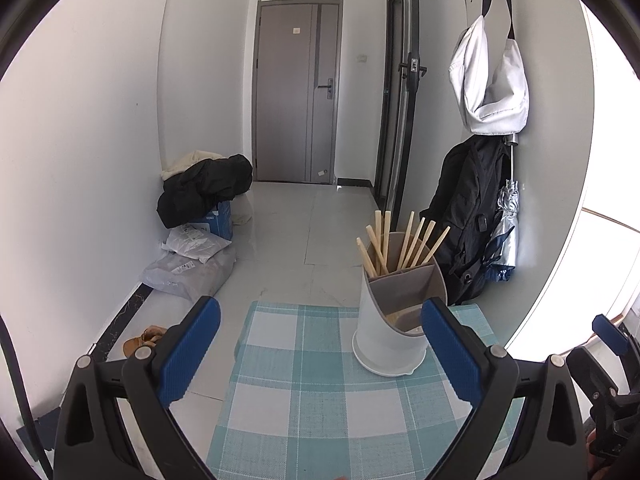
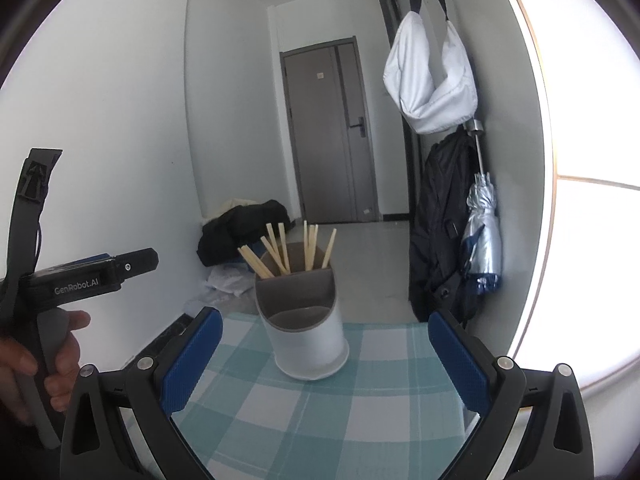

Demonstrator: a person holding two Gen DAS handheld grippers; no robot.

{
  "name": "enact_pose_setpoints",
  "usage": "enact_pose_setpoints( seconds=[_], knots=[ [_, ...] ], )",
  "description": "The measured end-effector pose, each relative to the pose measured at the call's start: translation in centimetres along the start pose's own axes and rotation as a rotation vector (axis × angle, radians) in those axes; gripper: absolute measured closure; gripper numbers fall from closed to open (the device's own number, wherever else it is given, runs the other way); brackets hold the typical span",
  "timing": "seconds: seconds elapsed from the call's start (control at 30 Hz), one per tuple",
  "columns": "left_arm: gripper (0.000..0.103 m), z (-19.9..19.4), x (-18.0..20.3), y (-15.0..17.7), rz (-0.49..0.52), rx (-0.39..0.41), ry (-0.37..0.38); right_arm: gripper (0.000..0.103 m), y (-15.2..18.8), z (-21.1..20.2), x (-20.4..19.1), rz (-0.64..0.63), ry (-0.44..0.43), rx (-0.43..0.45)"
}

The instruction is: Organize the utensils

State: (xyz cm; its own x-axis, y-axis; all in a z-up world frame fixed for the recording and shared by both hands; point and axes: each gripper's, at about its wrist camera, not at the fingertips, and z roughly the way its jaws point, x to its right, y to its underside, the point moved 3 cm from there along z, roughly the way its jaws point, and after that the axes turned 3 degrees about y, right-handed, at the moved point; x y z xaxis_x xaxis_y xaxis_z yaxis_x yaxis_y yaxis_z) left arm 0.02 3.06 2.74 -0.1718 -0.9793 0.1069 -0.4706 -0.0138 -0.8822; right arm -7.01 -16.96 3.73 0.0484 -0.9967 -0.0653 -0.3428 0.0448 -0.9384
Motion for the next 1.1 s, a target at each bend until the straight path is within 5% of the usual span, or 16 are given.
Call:
enact_pose_setpoints(
  seconds=[1.1],
  knots=[
    [0.005, -0.4, 0.5, 1.2, -0.008, -0.003, 0.006, 0.000, 0.6, 0.3, 0.0, 0.009, 0.020, -0.012]
  ],
)
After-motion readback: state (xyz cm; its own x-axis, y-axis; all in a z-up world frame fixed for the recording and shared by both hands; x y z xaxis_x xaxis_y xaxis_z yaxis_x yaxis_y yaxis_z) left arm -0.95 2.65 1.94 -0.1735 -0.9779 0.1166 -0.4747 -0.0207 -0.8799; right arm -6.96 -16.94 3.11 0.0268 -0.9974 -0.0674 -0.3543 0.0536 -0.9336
